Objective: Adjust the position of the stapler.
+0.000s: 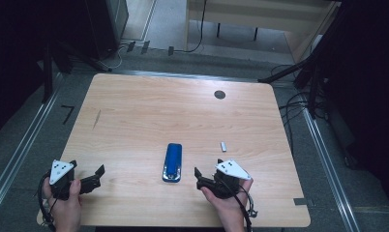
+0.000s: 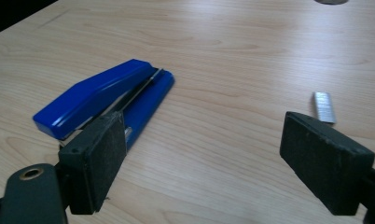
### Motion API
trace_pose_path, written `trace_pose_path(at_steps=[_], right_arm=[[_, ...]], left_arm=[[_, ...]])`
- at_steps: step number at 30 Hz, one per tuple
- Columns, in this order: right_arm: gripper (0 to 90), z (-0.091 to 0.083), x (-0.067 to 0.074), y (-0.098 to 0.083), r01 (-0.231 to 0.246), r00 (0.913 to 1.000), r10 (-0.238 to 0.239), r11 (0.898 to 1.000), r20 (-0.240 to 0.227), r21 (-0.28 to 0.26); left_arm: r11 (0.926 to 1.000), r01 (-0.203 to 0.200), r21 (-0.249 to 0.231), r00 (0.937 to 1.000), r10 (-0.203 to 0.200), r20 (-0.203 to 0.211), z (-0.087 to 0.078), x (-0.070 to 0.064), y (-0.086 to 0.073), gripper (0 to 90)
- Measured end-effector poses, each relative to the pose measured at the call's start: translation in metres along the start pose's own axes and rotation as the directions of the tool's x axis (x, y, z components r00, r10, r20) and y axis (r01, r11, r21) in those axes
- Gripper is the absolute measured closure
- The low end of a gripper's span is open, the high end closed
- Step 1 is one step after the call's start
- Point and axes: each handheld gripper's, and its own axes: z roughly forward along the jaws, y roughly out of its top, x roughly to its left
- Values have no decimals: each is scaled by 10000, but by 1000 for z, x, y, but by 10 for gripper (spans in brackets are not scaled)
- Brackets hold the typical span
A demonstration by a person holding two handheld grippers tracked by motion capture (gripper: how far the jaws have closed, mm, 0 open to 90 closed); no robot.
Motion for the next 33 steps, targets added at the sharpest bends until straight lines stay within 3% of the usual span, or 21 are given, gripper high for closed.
trace_pose_path(at_steps=[3, 4, 12, 27, 33], right_arm=[[152, 3, 6, 0, -20, 9999, 20, 10000, -104, 1], [152, 6, 11, 1, -216, 9991, 217, 9998, -364, 34], [153, 14, 32, 3, -14, 9983, 17, 10000, -576, 56], [158, 28, 60, 3, 130, 9974, -115, 9997, -715, 211], [154, 33, 69, 4, -64, 9982, 74, 9998, -593, 182]], left_arm=[[10000, -17, -9, 10000, 17, -37, 0, 0, 0, 0], [10000, -22, -13, 10000, 22, -35, 0, -1, 0, 0], [9999, -129, -15, 9999, 129, -99, 0, -2, 0, 0], [9997, -251, 42, 9996, 252, -154, 1, -3, 0, 0], [9995, -320, 83, 9993, 322, -168, 1, -4, 0, 0]])
